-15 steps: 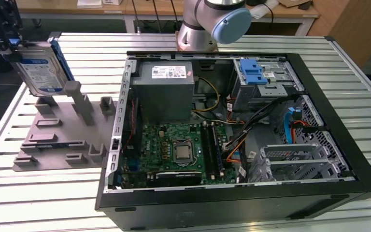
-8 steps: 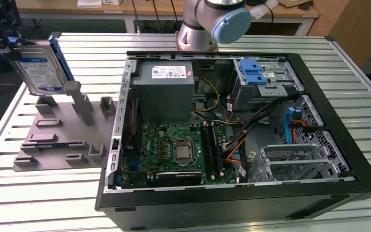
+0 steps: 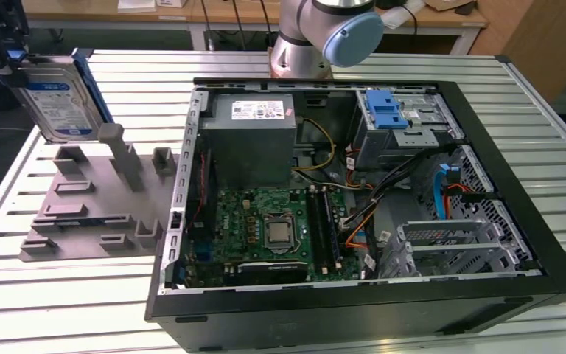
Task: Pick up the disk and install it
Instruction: 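Pick up the disk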
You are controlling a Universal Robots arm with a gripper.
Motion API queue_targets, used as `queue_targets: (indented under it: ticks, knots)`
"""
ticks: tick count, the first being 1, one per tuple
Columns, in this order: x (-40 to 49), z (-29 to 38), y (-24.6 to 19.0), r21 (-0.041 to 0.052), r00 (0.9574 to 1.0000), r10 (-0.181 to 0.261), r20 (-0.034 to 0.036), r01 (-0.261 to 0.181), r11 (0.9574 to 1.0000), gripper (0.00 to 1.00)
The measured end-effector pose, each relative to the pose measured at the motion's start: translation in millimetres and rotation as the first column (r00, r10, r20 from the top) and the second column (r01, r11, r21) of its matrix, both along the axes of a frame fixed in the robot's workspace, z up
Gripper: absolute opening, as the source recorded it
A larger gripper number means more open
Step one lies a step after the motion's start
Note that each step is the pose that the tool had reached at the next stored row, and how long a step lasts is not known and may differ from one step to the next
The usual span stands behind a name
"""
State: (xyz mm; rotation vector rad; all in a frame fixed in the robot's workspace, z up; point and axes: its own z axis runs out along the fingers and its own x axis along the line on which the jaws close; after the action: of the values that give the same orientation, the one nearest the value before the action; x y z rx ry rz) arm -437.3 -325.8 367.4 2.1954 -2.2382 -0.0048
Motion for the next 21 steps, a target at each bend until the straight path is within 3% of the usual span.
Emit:
queue_targets:
  ticks: [11,21]
  knots:
    - [0.0,9.4,0.2,0.0001,1.0,0.0,0.0002,0.0,1.0,0.36]
    - [0.0,14.0,0.3,0.0,1.0,0.0,0.0001,0.0,1.0,0.36]
